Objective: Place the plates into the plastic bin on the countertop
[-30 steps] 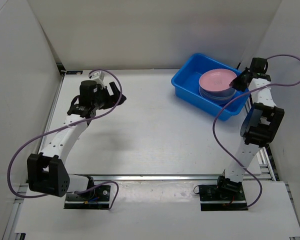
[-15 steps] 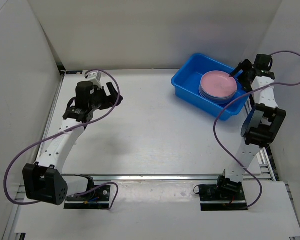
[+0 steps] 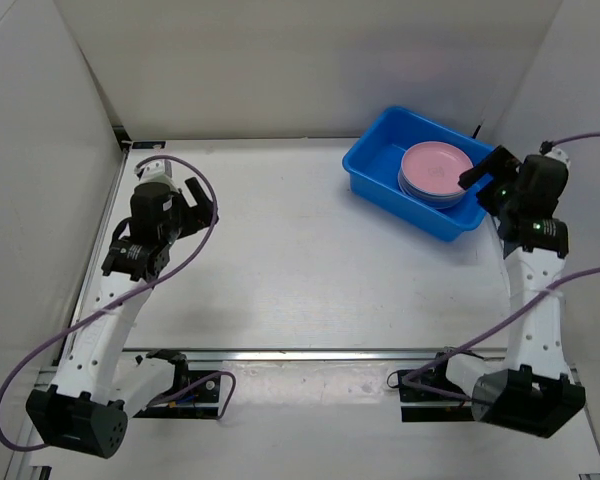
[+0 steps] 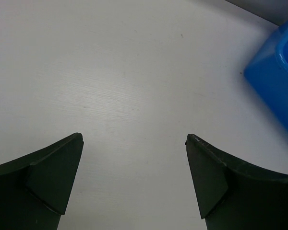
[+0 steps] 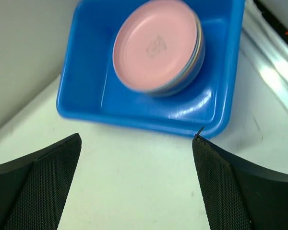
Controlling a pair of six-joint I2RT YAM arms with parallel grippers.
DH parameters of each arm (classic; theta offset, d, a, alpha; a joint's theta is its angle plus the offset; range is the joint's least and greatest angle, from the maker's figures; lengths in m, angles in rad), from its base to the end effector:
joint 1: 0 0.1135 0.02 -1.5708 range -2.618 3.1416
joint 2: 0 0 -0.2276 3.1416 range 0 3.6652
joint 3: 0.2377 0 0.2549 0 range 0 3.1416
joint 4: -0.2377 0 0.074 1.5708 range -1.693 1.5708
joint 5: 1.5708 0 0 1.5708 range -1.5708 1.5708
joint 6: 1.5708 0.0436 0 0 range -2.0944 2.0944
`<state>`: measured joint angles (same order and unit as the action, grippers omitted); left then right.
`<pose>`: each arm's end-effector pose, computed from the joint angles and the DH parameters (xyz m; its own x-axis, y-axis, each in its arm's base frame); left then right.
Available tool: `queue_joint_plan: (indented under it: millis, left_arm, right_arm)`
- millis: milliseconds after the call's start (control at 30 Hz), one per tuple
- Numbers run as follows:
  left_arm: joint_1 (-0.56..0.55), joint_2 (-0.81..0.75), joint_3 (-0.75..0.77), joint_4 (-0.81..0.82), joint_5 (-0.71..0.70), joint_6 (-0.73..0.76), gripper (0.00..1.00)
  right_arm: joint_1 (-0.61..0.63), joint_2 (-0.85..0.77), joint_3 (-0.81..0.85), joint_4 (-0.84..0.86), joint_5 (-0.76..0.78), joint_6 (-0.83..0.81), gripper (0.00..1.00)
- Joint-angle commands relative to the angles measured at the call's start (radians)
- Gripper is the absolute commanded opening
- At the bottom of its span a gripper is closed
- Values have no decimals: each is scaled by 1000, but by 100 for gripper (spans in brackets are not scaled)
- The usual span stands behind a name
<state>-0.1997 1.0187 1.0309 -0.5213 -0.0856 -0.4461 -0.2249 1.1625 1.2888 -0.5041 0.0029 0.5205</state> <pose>0.2459 -0.0460 0.3131 -0.4847 -0.3405 -0.8057 -0.0938 0.9360 -0.3391 0.2701 -0.0619 0.3698 -0.1997 0.5559 -0.8069 0.3746 0.8043 0.4613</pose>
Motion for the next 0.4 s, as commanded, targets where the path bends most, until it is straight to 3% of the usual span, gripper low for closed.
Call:
queue_joint_plan:
  millis: [0, 133, 367]
  left_arm:
    - [3, -68, -9, -98, -111, -17, 99]
    - [5, -104, -9, -129, -138, -23, 99]
    - [3, -120, -2, -144, -160, -14, 99]
  right_arm:
    - [22, -82, -117, -14, 71, 19, 99]
    - [22, -113, -128, -118, 132, 19, 99]
    - [24, -89, -158, -134, 123, -11, 99]
